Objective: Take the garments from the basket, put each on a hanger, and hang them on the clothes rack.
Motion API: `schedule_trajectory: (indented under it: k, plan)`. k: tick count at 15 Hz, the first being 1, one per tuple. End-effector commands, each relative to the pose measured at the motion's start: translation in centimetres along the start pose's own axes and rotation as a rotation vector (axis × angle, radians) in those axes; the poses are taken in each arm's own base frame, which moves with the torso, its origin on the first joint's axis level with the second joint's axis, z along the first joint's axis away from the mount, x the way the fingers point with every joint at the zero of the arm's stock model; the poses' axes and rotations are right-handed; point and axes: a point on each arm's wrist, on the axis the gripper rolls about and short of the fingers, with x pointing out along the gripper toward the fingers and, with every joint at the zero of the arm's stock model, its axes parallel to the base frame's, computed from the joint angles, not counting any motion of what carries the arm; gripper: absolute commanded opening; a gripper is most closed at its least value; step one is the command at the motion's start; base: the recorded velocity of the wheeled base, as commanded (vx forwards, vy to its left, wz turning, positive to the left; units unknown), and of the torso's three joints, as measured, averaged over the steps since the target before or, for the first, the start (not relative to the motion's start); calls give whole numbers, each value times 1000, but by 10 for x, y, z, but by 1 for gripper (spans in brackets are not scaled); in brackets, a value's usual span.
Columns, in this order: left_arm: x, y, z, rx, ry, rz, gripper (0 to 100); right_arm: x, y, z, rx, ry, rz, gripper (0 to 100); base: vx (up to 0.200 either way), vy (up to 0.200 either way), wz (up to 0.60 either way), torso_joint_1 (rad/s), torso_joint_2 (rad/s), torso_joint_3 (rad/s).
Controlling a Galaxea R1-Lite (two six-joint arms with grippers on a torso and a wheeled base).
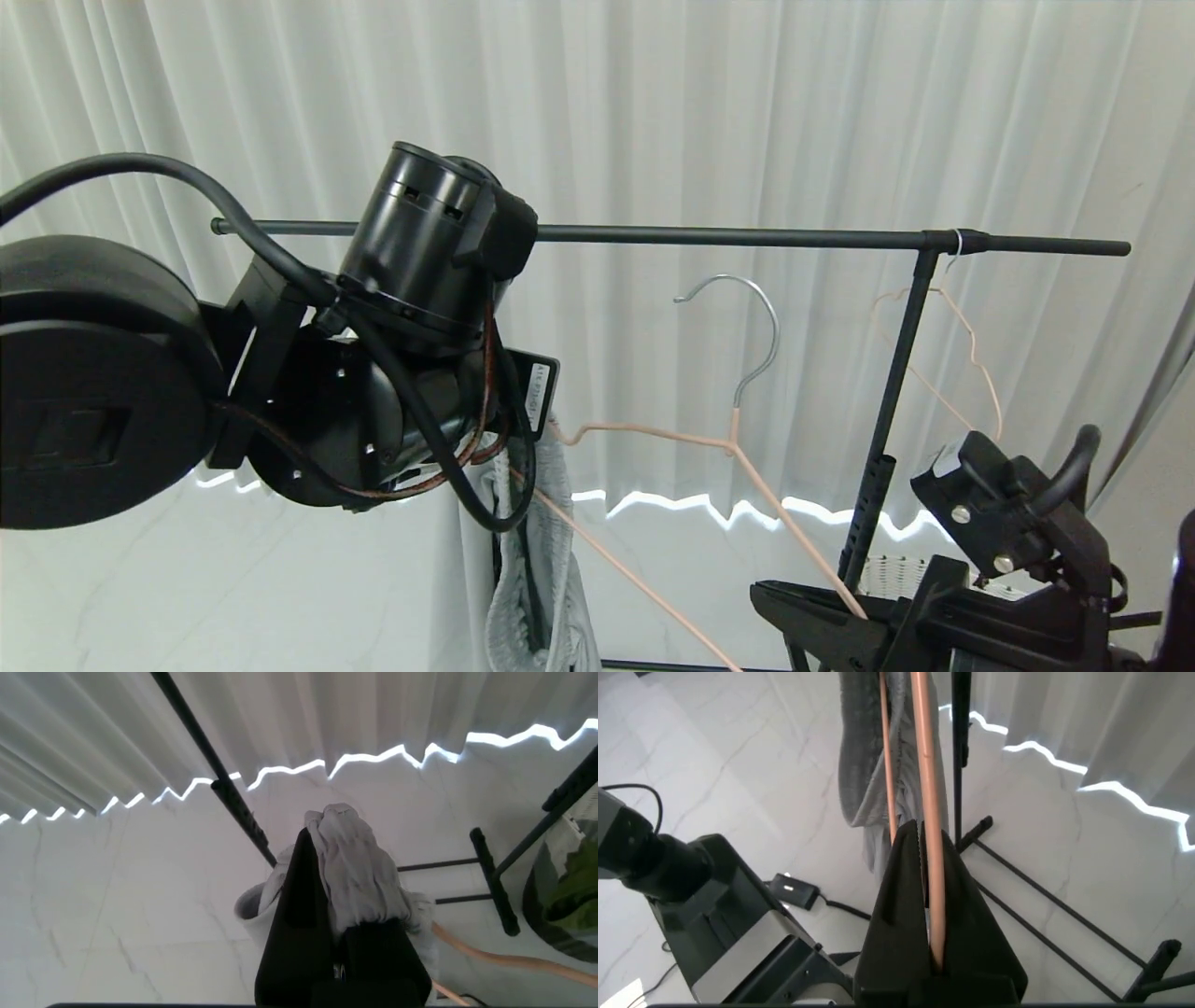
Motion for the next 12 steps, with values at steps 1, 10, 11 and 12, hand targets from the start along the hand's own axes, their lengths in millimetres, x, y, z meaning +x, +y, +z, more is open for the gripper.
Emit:
schedule_trajectory:
  k: [1, 10, 11, 12]
  plan:
    - [-5, -3, 1, 3, -11, -18, 0, 10, 0, -5, -7, 32, -14, 0, 0, 0, 0, 0, 0, 0]
    - [-26, -25, 4, -46, -54, -107, 0, 51, -1, -10, 0, 57, -34, 0, 0, 0, 0, 0, 0, 0]
    - [-29, -28, 4, -46, -56, -120, 0, 55, -1, -9, 3, 57, -37, 0, 0, 0, 0, 0, 0, 0]
    - [-32, -32, 4, -54, -60, -134, 0, 58, -2, -8, 5, 57, -41, 0, 0, 0, 0, 0, 0, 0]
